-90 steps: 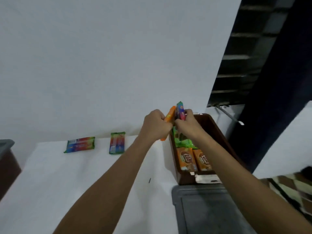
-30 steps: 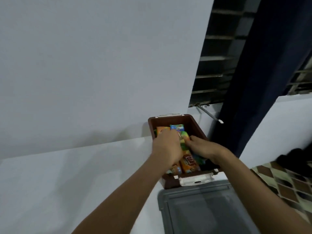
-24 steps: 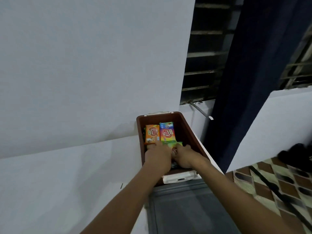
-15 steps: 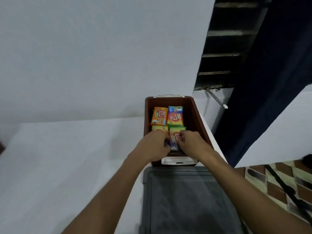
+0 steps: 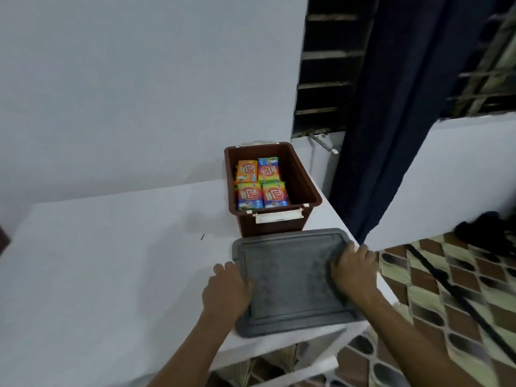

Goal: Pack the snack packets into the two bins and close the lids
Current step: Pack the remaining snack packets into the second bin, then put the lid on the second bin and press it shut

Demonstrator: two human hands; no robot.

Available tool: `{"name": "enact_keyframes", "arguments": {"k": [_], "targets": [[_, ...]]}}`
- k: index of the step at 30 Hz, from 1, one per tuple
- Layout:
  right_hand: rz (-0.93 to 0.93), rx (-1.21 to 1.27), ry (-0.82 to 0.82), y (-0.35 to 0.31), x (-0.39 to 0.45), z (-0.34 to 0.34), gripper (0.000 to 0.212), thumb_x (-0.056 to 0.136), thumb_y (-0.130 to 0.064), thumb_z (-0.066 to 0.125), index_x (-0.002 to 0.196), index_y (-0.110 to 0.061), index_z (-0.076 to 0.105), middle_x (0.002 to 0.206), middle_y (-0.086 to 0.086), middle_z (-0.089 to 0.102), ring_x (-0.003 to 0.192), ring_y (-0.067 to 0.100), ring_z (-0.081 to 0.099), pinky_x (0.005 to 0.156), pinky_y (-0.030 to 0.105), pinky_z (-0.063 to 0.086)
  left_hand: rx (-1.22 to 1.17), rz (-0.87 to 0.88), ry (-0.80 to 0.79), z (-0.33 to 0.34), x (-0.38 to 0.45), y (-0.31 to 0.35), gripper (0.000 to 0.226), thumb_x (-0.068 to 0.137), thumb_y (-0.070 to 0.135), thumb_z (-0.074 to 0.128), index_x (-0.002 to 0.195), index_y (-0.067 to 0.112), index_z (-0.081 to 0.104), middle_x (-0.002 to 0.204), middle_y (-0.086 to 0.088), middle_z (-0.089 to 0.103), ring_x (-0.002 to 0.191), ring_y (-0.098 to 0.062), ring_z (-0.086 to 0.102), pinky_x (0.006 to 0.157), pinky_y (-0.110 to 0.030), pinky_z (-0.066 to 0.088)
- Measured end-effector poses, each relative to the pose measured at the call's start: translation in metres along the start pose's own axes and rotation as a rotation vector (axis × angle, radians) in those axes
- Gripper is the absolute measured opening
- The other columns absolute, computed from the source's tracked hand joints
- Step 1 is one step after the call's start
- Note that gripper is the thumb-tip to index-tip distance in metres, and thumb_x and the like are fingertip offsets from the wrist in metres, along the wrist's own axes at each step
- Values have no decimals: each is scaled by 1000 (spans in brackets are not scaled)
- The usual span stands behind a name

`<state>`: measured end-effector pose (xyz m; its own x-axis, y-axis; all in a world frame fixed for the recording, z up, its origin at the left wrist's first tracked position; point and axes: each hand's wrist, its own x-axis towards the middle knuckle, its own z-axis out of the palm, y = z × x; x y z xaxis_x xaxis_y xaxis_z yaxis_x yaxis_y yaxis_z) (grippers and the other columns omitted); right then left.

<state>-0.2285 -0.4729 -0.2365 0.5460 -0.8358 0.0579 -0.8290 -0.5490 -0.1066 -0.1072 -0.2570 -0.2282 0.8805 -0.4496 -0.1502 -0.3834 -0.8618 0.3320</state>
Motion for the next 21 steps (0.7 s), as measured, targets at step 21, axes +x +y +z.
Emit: {"name": "enact_keyframes", "arguments": {"k": [21], "targets": [[392,1520,92,-17,-47,-116,32,101,-24,42,111,2,58,101,14,62,80,21,56,69,28,47,-767,140,371,-134,-29,-7,41,92,28,55,130,14,48,122,-11,54,102,-27,59,86,-33,48]]}}
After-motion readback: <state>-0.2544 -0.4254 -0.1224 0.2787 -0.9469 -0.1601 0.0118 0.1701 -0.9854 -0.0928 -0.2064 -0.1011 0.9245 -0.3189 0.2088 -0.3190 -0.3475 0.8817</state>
